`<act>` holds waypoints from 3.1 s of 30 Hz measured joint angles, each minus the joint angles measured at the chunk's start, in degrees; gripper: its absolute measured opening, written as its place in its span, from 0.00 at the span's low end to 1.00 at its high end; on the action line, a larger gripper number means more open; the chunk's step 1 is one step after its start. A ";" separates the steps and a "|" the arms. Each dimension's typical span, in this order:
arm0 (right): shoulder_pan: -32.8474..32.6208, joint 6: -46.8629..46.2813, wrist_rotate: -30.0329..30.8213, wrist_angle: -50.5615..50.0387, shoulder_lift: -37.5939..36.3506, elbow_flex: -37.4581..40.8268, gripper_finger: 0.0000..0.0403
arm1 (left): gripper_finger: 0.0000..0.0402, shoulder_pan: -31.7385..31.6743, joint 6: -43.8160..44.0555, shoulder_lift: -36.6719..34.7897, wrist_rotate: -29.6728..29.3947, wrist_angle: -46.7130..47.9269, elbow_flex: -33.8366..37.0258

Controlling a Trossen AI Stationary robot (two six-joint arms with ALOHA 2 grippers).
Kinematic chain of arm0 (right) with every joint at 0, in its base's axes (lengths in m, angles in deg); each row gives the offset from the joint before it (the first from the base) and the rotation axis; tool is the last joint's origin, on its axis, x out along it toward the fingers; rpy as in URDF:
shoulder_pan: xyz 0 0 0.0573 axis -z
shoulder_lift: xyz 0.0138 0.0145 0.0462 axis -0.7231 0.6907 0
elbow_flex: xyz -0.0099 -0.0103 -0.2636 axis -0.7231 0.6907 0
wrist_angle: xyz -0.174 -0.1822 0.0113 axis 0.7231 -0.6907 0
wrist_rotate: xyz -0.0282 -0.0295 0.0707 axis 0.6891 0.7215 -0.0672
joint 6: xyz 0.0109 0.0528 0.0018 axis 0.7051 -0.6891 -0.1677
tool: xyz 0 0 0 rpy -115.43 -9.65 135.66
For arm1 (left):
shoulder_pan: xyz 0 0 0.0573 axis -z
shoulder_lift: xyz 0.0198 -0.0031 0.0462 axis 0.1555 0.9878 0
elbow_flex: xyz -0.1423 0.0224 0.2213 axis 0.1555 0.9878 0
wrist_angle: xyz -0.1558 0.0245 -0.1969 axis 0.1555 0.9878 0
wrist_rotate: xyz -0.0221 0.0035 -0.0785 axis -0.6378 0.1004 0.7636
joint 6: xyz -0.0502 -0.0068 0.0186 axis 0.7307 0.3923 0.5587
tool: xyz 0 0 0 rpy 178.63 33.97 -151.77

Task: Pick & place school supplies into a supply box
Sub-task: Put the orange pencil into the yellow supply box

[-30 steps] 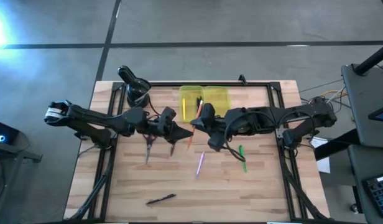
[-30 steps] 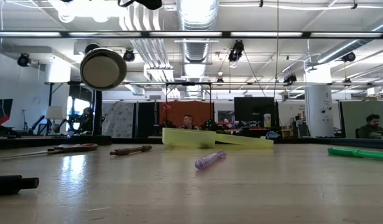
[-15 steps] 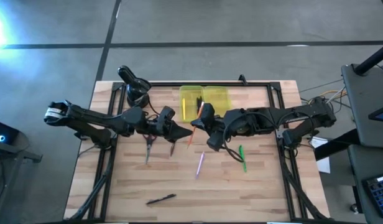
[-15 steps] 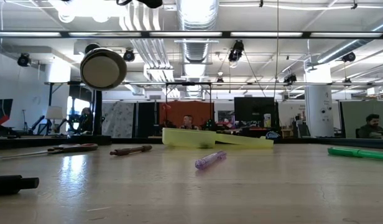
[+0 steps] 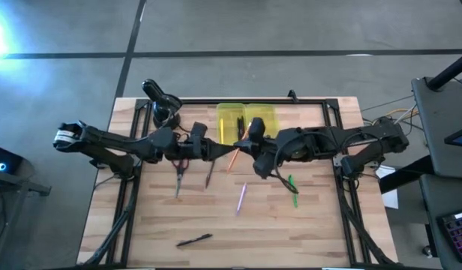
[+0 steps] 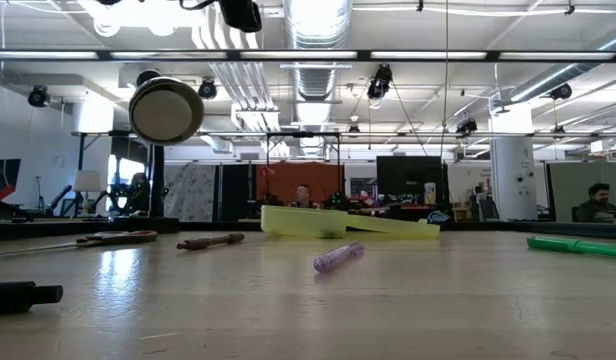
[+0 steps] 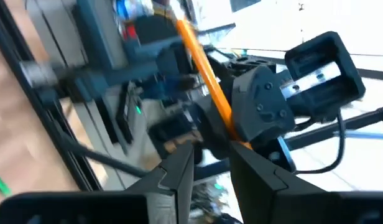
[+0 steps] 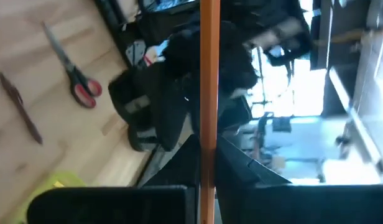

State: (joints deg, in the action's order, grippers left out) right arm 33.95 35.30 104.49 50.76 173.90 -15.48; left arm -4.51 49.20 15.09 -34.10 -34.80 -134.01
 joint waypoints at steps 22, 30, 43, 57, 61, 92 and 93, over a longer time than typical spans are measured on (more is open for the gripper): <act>16.97 -86.95 -22.99 -5.64 -5.37 2.16 0.05 | 0.21 4.27 -59.06 -12.97 -29.45 45.50 -12.02; 24.09 -100.88 -26.22 14.39 -4.11 9.96 0.05 | 0.21 11.39 -69.12 -13.07 -43.99 50.51 -16.21; 30.73 -119.16 -20.72 31.70 -3.17 31.97 0.05 | 0.21 14.50 -68.55 -13.05 -50.61 50.45 -17.09; 32.24 -123.71 -13.76 24.24 14.41 22.23 0.05 | 0.21 14.42 -67.99 -12.81 -53.25 50.31 -17.05; 32.48 -122.68 -13.75 15.28 21.48 13.81 0.05 | 0.21 14.42 -66.81 -12.77 -53.23 50.31 -17.05; 32.50 -129.94 -15.17 1.06 41.01 -4.56 0.07 | 0.21 14.44 -66.18 -12.75 -55.46 49.03 -17.84; 32.50 -129.24 -15.19 1.30 41.01 -4.59 0.08 | 0.21 14.44 -66.18 -12.75 -55.46 49.03 -17.84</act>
State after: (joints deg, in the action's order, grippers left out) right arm 66.46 -93.94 89.30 52.06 214.91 -20.07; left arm 9.93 -16.98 2.35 -89.56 14.23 -151.84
